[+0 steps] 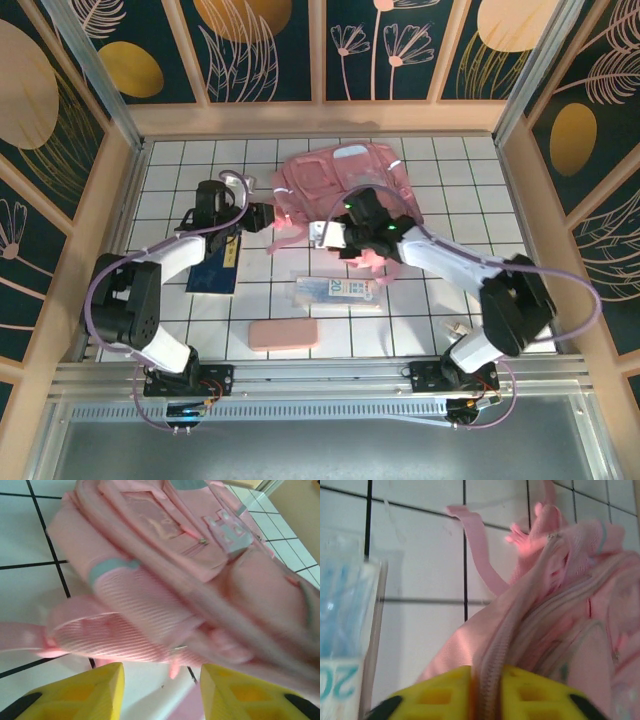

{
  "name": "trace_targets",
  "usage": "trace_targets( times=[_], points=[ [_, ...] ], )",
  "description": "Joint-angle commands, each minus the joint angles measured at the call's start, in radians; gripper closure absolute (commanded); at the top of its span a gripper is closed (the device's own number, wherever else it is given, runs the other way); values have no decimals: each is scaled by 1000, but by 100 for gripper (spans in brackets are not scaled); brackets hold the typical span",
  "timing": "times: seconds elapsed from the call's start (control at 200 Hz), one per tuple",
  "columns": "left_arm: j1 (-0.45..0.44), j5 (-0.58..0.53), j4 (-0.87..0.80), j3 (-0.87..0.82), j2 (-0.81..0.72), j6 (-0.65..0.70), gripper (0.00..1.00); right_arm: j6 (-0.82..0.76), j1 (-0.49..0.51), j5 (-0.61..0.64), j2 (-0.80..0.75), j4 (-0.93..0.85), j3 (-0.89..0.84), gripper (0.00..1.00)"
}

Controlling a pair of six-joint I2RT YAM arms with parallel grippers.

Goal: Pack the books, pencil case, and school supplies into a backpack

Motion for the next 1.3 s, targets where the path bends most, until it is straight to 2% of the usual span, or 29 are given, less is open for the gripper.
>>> trace_targets(
  times=[0.0, 0.065, 0.11, 0.21, 0.29, 0.32, 0.325, 0.33, 0.335, 0.34, 0.35, 0.38, 0.415, 0.455, 0.475, 0.5, 0.55, 0.641, 0.726, 0.746, 0.806, 0.916, 0.986, 1.046, 1.206, 1.291],
  points=[
    [-5, 2, -98, 41, -80, 48, 54, 91, 34, -6, 80, 137, 63, 67],
    [-5, 28, -133, 58, -121, 107, 52, 140, 32, 1, 74, 179, 56, 60],
    [-4, 75, -144, 67, -144, 171, 51, 181, 23, -17, 41, 209, 36, 51],
    [-12, 187, -179, 95, -155, 340, 51, 306, -17, -84, -74, 220, -2, 49],
    [-56, 200, -248, 144, -135, 487, 52, 458, -69, -46, -196, 286, -73, 49],
    [-84, 180, -279, 160, -122, 545, 51, 537, -86, 12, -247, 333, -106, 48],
    [-92, 177, -284, 160, -119, 554, 51, 552, -90, 25, -255, 340, -112, 45],
    [-98, 174, -291, 160, -116, 566, 50, 568, -92, 40, -263, 348, -117, 34],
    [-103, 169, -298, 177, -113, 576, 50, 584, -95, 56, -271, 355, -123, 18],
    [-108, 166, -303, 187, -110, 585, 50, 601, -97, 71, -278, 362, -128, 10],
    [-122, 159, -316, 199, -104, 605, 50, 636, -104, 105, -294, 375, -138, 3],
    [-161, 132, -351, 229, -81, 666, 49, 764, -125, 216, -335, 400, -156, 1],
    [-209, 99, -383, 259, -52, 721, 49, 976, -151, 422, -372, 375, -158, 1],
    [-256, 78, -406, 293, -15, 769, 48, 1244, -179, 620, -398, 207, -127, 1],
    [-280, 77, -416, 310, 5, 790, 48, 1381, -223, 657, -405, 108, -106, 1],
    [-304, 75, -422, 329, 31, 806, 48, 1478, -285, 624, -409, 3, -82, 1],
    [-343, 74, -428, 364, 74, 836, 48, 1566, -422, 409, -399, -125, -56, 1],
    [-414, 24, -454, 416, 143, 910, 48, 1610, -591, 132, -354, -235, -56, 1],
    [-463, -44, -484, 471, 214, 946, 47, 1540, -669, 1, -290, -273, -58, 3],
    [-469, -46, -495, 487, 229, 953, 47, 1515, -683, -26, -273, -279, -56, 6],
    [-487, -55, -503, 524, 265, 953, 47, 1438, -720, -88, -219, -278, -54, 26],
    [-515, -65, -510, 565, 302, 946, 47, 1371, -739, -154, -130, -257, -42, 40],
    [-524, -40, -494, 556, 300, 928, 48, 1366, -739, -178, -79, -254, -27, 58],
    [-526, -21, -459, 529, 285, 900, 48, 1368, -739, -220, -37, -257, -16, 69],
    [-529, 17, -400, 473, 250, 851, 47, 1376, -720, -225, 27, -262, -18, 68],
    [-531, 30, -382, 464, 249, 831, 47, 1381, -717, -232, 46, -256, -18, 72]
  ],
)
